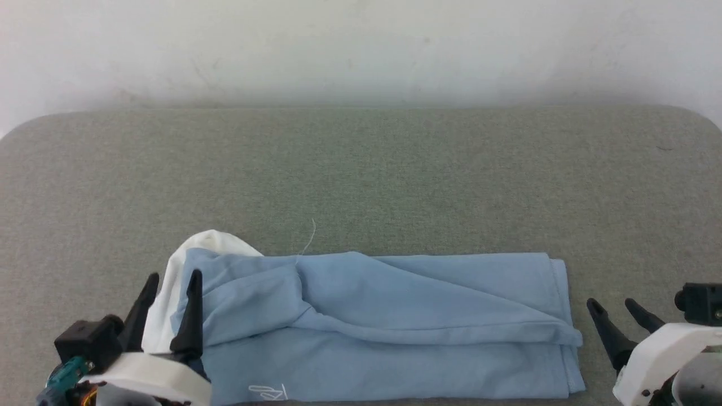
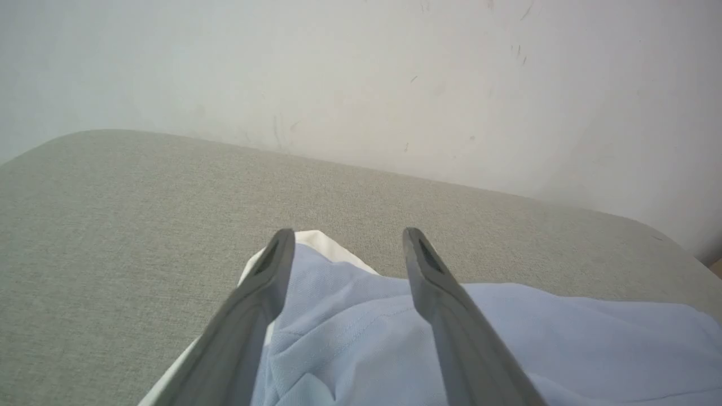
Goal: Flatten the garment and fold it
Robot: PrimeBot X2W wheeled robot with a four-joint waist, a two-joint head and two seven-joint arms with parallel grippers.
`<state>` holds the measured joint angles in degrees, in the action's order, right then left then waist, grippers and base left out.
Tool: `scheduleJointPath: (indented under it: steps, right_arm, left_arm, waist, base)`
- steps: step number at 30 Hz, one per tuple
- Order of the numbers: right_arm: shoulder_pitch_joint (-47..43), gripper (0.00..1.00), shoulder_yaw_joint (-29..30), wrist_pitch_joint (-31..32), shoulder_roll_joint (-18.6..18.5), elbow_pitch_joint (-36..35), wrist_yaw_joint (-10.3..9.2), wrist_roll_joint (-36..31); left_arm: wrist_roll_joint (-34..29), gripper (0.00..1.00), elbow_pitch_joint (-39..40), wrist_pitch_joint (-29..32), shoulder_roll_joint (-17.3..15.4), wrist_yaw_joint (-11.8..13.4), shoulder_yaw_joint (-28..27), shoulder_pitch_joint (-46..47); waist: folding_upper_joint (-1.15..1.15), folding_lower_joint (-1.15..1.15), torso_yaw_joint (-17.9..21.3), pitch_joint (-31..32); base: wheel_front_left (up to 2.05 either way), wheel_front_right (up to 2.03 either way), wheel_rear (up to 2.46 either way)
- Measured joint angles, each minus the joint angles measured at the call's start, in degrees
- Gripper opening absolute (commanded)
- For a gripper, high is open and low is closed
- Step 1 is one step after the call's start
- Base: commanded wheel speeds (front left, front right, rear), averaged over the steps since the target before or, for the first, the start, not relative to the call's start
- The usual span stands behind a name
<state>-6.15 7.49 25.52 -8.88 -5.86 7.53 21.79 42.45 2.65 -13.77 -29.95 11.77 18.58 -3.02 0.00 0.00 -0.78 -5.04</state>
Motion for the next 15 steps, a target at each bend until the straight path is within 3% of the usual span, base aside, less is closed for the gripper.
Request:
scheduleJointPath:
  steps: [8, 15]
  right_arm:
    - [5.3, 1.0, -3.1, 6.7, -2.9, 9.0, -0.01, 1.6]
    - [8.4, 1.0, -7.0, 9.8, -3.6, 18.9, -0.01, 2.7]
  left_arm:
    - [-9.5, 1.0, 1.2, -0.9, 3.6, 0.5, -1.5, 2.9]
    - [-15.5, 1.0, 2.9, -0.9, 6.1, -0.7, -2.5, 2.9]
  waist:
    - [0.0, 0.0, -2.1, 0.6]
    - [0.0, 0.0, -4.1, 0.2]
  base:
    - [0.0, 0.0, 0.0]
    - [0.0, 0.0, 0.0]
